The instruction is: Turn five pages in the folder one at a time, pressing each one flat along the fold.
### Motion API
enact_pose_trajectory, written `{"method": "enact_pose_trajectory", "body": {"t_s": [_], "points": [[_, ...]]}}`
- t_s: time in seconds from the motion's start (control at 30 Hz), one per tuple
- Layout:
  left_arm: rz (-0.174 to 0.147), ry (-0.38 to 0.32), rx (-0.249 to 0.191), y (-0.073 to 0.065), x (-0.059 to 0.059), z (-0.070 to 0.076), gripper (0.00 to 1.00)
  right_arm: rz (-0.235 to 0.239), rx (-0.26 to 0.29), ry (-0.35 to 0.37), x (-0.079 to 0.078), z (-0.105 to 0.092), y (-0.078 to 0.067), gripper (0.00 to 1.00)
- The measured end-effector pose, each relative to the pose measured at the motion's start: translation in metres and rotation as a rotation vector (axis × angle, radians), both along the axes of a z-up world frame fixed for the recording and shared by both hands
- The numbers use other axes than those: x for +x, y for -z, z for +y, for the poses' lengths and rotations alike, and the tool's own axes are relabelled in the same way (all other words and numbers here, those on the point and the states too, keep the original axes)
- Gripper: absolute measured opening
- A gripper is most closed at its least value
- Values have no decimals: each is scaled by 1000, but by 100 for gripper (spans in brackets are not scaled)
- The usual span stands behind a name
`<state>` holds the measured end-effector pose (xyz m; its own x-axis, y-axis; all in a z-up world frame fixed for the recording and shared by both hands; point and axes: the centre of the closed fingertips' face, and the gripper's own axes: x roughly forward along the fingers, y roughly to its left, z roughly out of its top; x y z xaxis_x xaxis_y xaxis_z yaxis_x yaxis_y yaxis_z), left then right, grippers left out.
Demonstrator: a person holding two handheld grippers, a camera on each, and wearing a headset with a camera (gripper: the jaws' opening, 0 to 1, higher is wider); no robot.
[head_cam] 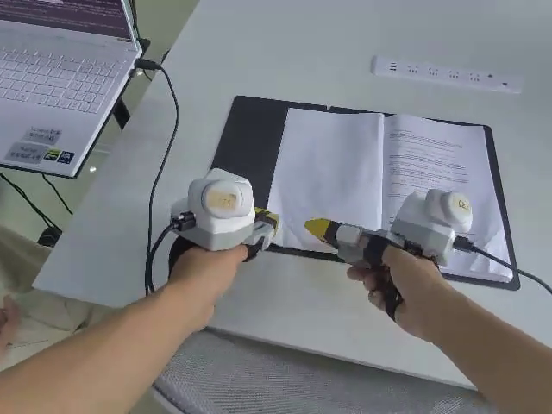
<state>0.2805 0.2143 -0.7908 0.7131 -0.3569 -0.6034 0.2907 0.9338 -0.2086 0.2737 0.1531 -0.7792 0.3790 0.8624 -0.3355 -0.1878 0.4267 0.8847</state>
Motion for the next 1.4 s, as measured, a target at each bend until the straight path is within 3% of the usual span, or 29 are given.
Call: {"method": "enact_pose_trajectory", "body": {"t_s": [0.2, 0.33, 0.43, 0.7, 0.73, 0.9, 1.4], "points": [[10, 3, 9, 14, -1, -3, 0, 3, 25, 57, 29, -29, 0, 0], [20, -7, 7, 19, -2, -2, 0, 68, 69, 124, 48, -42, 3, 0], [33, -4, 23, 26, -6, -2, 0, 97, 70, 137, 62, -50, 9, 0], [6, -23, 14, 24, -5, -1, 0, 186, 79, 165, 81, -60, 18, 0], [5, -27, 13, 24, -5, -1, 0, 224, 90, 170, 84, -60, 21, 0], [-7, -36, 21, 24, -6, -1, 0, 261, 117, 181, 102, -60, 24, 0], [-11, -42, 24, 26, -5, 0, 0, 299, 182, 256, 147, -62, 22, 0]]}}
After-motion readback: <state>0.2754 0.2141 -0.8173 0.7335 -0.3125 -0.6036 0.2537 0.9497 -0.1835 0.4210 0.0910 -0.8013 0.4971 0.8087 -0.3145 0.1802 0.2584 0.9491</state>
